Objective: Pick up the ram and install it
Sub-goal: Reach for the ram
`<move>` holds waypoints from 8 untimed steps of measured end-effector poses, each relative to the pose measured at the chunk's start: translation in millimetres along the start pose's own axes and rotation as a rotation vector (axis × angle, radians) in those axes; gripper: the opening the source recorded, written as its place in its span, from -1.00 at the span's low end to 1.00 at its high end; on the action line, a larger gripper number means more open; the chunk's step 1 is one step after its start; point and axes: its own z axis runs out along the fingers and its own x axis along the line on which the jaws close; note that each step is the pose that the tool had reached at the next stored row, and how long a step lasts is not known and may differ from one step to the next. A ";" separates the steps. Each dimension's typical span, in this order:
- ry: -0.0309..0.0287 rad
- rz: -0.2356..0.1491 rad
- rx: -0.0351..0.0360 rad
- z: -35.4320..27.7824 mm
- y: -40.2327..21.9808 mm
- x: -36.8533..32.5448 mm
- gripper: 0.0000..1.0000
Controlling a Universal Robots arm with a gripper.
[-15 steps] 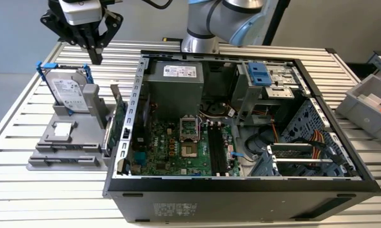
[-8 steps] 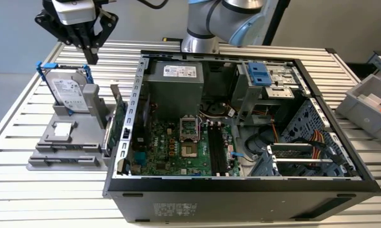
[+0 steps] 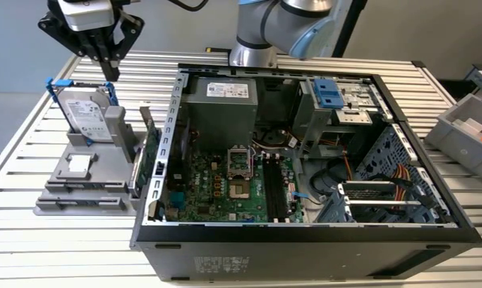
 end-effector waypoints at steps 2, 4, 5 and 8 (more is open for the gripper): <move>0.0000 0.000 0.0000 0.0 -0.1 2.4 -1.00; 0.0001 0.000 0.0000 -0.1 -0.2 4.4 -1.00; 0.0000 -0.001 0.0000 -0.1 -0.3 5.4 -1.00; 0.0001 -0.001 0.0000 -0.2 -0.5 8.3 -1.00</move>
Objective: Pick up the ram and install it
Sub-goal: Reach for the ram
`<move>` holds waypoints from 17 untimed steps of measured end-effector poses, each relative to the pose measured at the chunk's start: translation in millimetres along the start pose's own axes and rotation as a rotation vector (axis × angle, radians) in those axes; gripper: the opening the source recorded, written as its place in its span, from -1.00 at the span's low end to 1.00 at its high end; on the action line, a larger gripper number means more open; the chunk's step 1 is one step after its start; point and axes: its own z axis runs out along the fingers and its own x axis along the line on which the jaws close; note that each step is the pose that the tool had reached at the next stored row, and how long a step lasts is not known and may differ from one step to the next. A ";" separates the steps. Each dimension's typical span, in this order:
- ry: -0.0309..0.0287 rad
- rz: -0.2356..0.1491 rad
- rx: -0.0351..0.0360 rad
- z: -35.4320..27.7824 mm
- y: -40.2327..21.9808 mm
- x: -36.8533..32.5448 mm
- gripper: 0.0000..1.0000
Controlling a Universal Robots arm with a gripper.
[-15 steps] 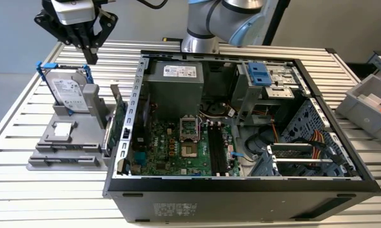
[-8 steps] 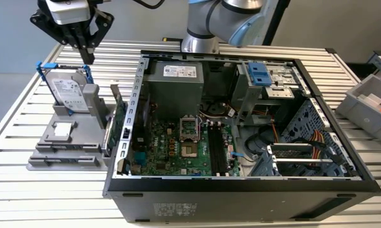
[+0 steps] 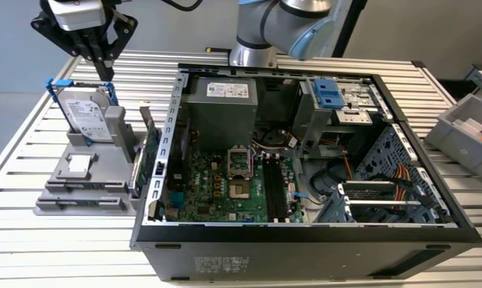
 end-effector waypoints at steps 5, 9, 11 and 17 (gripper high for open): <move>0.0001 0.000 0.0000 -0.1 -0.3 5.0 -1.00; 0.0002 -0.001 0.0000 -0.2 -0.5 9.2 -1.00; 0.0002 -0.001 -0.0001 -0.2 -0.6 11.4 -1.00; 0.0003 -0.003 0.0000 -0.3 -1.0 17.7 -1.00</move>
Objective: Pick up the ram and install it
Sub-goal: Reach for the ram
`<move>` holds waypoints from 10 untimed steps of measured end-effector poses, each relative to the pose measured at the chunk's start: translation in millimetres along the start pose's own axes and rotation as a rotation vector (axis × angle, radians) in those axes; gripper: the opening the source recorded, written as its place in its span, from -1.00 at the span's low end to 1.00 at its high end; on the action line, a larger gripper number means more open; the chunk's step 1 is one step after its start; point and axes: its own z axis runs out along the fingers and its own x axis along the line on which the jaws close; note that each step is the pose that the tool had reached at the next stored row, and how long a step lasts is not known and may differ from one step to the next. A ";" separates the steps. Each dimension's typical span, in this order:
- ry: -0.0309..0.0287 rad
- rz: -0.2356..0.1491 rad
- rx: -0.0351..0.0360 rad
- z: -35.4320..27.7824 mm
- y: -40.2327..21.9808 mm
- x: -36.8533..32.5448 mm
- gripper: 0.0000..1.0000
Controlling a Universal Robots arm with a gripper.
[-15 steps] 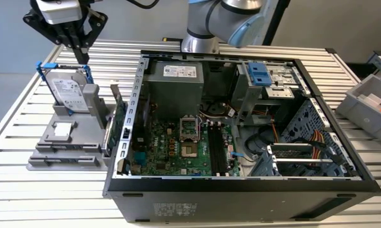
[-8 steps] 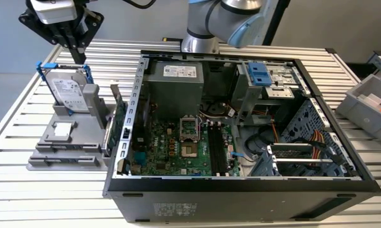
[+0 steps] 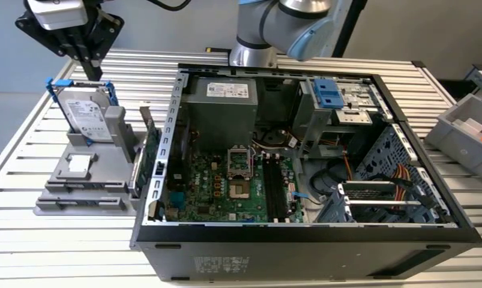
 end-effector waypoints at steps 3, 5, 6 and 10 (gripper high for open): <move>0.0000 -0.001 0.0000 0.0 -0.2 3.2 -1.00; 0.0001 -0.001 0.0000 -0.1 -0.3 5.4 -1.00; 0.0002 -0.002 0.0000 -0.1 -0.3 6.5 -1.00; 0.0002 -0.003 -0.0001 -0.2 -0.5 10.3 -1.00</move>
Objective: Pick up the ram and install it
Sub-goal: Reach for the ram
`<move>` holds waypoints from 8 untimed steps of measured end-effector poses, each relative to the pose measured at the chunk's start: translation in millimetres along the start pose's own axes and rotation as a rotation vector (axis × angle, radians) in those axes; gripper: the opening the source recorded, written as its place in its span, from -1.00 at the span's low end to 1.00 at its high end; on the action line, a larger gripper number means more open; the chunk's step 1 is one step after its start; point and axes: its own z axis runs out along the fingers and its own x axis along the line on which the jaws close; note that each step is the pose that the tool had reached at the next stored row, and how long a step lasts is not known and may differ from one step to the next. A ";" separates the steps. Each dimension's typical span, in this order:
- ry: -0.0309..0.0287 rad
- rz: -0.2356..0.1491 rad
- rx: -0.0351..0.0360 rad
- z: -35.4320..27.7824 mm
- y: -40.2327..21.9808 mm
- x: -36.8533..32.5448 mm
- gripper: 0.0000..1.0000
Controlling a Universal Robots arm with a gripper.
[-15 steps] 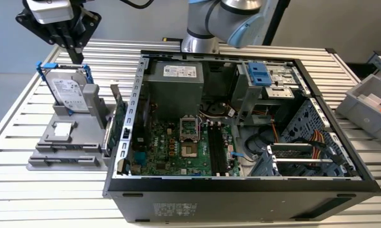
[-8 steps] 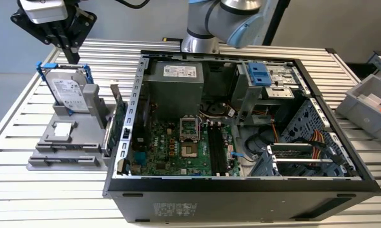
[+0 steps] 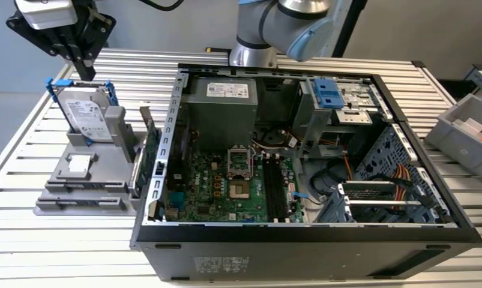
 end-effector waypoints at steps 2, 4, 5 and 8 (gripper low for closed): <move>0.0000 -0.001 0.0000 0.0 -0.1 1.8 -1.00; 0.0001 -0.001 -0.0001 0.0 -0.2 3.5 -1.00; 0.0002 -0.001 0.0000 -0.1 -0.2 4.4 -1.00; 0.0004 -0.002 0.0001 -0.1 -0.4 6.9 -1.00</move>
